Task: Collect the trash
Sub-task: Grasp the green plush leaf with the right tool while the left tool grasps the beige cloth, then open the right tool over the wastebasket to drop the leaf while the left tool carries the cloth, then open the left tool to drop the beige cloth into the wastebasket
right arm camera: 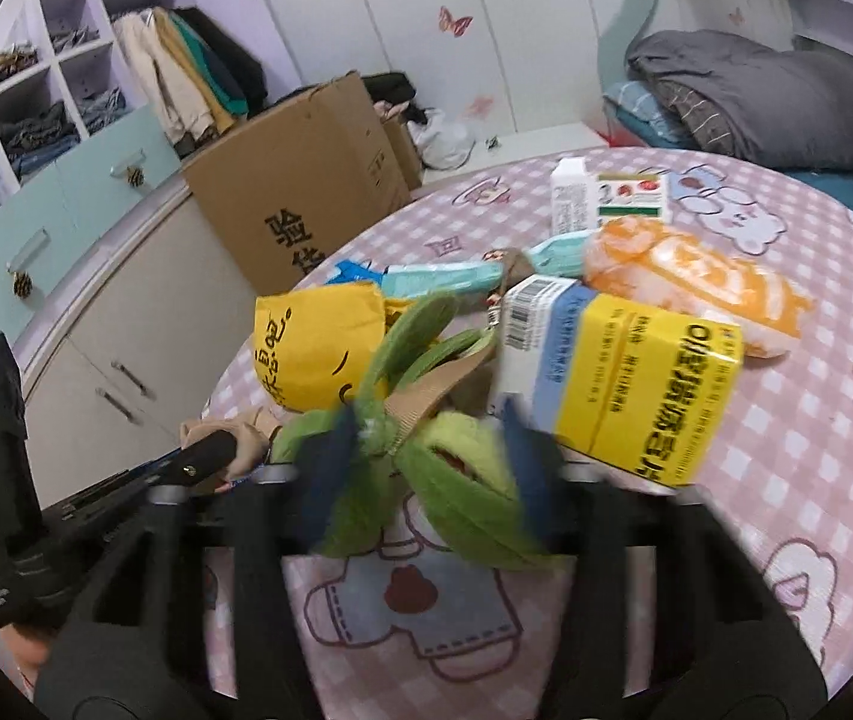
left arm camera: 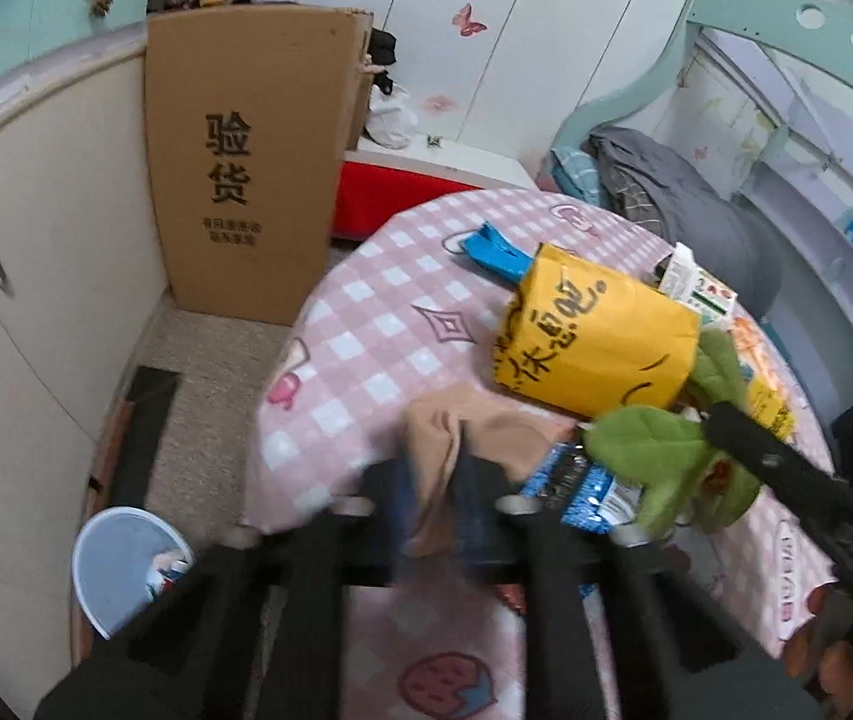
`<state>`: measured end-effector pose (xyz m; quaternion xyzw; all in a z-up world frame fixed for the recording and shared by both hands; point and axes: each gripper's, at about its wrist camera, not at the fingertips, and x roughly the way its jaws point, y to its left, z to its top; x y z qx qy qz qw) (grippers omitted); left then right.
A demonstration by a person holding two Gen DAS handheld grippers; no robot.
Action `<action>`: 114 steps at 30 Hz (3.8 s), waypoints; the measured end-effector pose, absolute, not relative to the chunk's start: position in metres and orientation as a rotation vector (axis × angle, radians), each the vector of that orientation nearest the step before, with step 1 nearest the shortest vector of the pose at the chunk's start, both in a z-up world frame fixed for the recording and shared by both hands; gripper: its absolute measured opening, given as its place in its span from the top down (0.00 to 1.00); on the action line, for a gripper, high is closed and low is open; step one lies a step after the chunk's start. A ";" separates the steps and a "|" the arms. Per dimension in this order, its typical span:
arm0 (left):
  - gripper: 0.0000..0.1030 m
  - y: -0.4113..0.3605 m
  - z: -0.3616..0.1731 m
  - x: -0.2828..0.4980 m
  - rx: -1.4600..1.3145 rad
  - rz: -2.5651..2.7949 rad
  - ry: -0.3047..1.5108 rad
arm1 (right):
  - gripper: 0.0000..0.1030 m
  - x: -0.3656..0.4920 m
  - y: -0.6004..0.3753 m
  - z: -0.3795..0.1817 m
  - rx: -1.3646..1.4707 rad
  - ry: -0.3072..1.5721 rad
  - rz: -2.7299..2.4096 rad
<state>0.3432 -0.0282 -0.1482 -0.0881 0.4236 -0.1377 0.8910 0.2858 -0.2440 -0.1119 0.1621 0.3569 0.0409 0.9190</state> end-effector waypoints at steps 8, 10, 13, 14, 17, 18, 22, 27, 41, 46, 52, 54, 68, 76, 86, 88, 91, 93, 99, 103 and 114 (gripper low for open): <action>0.95 -0.010 -0.112 0.313 -0.248 -0.262 0.733 | 0.84 0.257 -0.243 -0.077 0.293 0.605 0.066; 0.95 -0.004 -0.100 0.304 -0.254 -0.245 0.695 | 0.84 0.248 -0.240 -0.062 0.290 0.570 0.081; 0.95 0.008 -0.082 0.287 -0.271 -0.233 0.644 | 0.84 0.239 -0.232 -0.046 0.288 0.540 0.114; 0.95 0.010 -0.078 0.283 -0.272 -0.228 0.634 | 0.84 0.236 -0.226 -0.040 0.287 0.529 0.129; 0.95 0.022 -0.068 0.269 -0.277 -0.213 0.607 | 0.84 0.231 -0.210 -0.029 0.277 0.518 0.170; 0.95 0.026 -0.065 0.265 -0.280 -0.210 0.602 | 0.84 0.230 -0.205 -0.027 0.273 0.516 0.183; 0.95 0.048 -0.061 0.250 -0.296 -0.181 0.592 | 0.84 0.225 -0.173 -0.023 0.249 0.524 0.256; 0.95 0.087 -0.072 0.237 -0.323 -0.129 0.598 | 0.84 0.226 -0.124 -0.031 0.225 0.575 0.366; 0.95 0.220 -0.175 0.225 -0.434 0.124 0.754 | 0.84 0.251 0.045 -0.121 0.062 0.798 0.590; 0.95 0.263 -0.214 0.223 -0.466 0.226 0.817 | 0.84 0.266 0.097 -0.161 0.004 0.863 0.636; 0.95 0.300 -0.242 0.224 -0.477 0.334 0.855 | 0.53 0.285 0.142 -0.201 0.001 0.896 0.695; 0.95 0.309 -0.251 0.225 -0.477 0.359 0.875 | 0.38 0.289 0.147 -0.210 0.003 0.896 0.685; 0.95 0.310 -0.278 0.236 -0.466 0.379 0.941 | 0.37 0.293 0.140 -0.240 0.001 0.974 0.650; 0.95 0.302 -0.272 0.239 -0.444 0.368 0.943 | 0.35 0.292 0.125 -0.233 0.038 0.956 0.621; 0.94 0.289 -0.257 0.255 -0.386 0.355 0.929 | 0.33 0.293 0.102 -0.221 0.116 0.909 0.586; 0.94 0.288 -0.254 0.257 -0.372 0.359 0.924 | 0.32 0.295 0.097 -0.219 0.126 0.896 0.573; 0.81 0.288 -0.252 0.260 -0.368 0.370 0.919 | 0.31 0.297 0.090 -0.218 0.142 0.895 0.563; 0.48 0.289 -0.253 0.262 -0.372 0.378 0.929 | 0.31 0.297 0.088 -0.217 0.144 0.896 0.559; 0.35 0.286 -0.247 0.256 -0.362 0.395 0.915 | 0.31 0.292 0.085 -0.215 0.144 0.899 0.556; 0.34 0.281 -0.237 0.250 -0.342 0.390 0.903 | 0.31 0.287 0.080 -0.209 0.144 0.894 0.558; 0.30 0.259 -0.190 0.222 -0.348 0.356 0.820 | 0.31 0.261 0.055 -0.163 0.162 0.810 0.561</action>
